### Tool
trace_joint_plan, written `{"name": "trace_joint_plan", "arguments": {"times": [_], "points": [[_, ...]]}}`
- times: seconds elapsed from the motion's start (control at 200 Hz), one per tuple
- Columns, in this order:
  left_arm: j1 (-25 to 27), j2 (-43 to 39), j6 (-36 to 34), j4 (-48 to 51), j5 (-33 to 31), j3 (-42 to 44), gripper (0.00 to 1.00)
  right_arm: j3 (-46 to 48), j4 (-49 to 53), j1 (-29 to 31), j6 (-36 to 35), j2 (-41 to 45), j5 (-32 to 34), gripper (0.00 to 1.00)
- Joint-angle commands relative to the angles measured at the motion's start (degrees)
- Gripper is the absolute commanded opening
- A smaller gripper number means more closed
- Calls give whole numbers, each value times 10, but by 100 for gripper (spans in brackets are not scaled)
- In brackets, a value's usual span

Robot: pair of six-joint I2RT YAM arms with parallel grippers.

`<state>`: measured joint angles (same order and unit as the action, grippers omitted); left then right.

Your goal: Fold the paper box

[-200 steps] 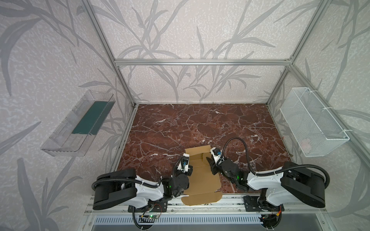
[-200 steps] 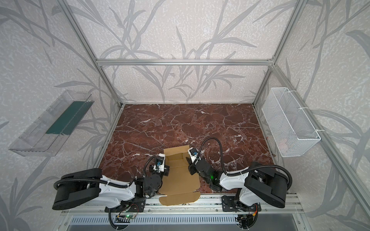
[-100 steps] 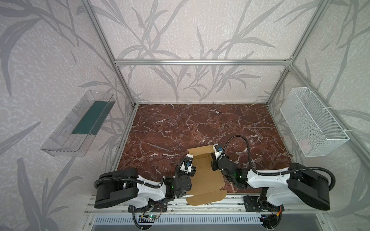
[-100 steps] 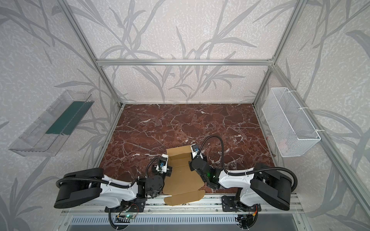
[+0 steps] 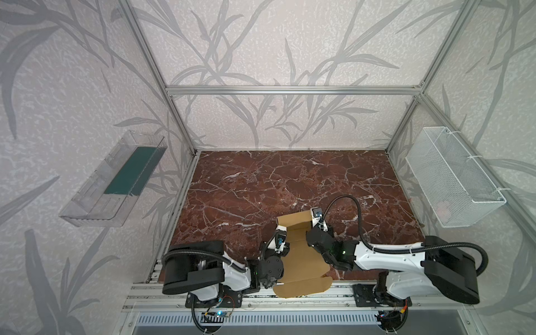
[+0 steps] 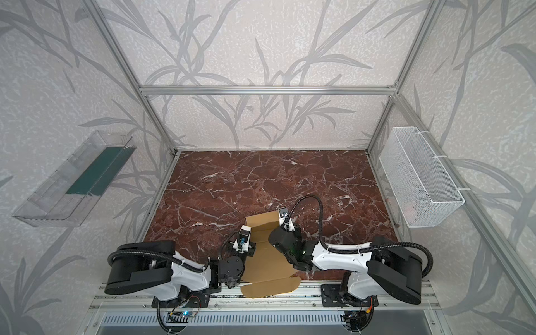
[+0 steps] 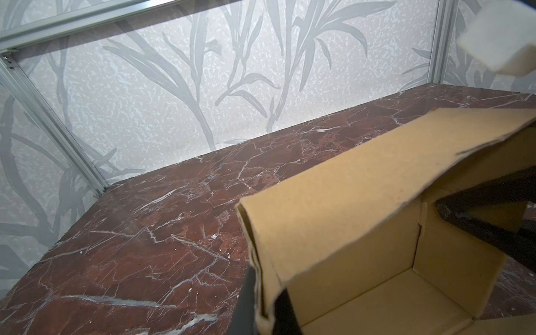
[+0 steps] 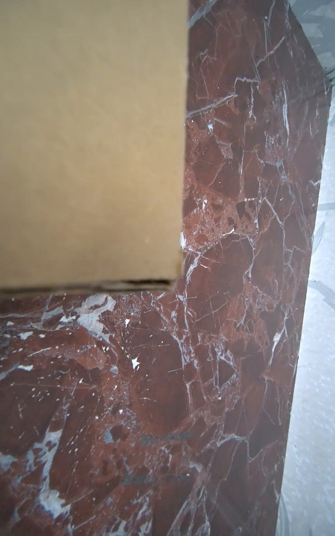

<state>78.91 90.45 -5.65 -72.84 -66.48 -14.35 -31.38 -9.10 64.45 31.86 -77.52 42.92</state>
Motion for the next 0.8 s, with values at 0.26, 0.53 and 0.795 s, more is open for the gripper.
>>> {"name": "trace_joint_plan", "arguments": {"times": [0.26, 0.53, 0.795], "points": [[17, 35, -30, -80, 27, -20, 0, -30, 62, 7, -5, 11, -20, 0], [16, 27, -24, -80, 23, -19, 0, -10, 34, 7, -13, 25, -65, 22], [16, 25, -9, -79, 22, -11, 0, 3, 9, 7, -12, 9, -74, 23]]}}
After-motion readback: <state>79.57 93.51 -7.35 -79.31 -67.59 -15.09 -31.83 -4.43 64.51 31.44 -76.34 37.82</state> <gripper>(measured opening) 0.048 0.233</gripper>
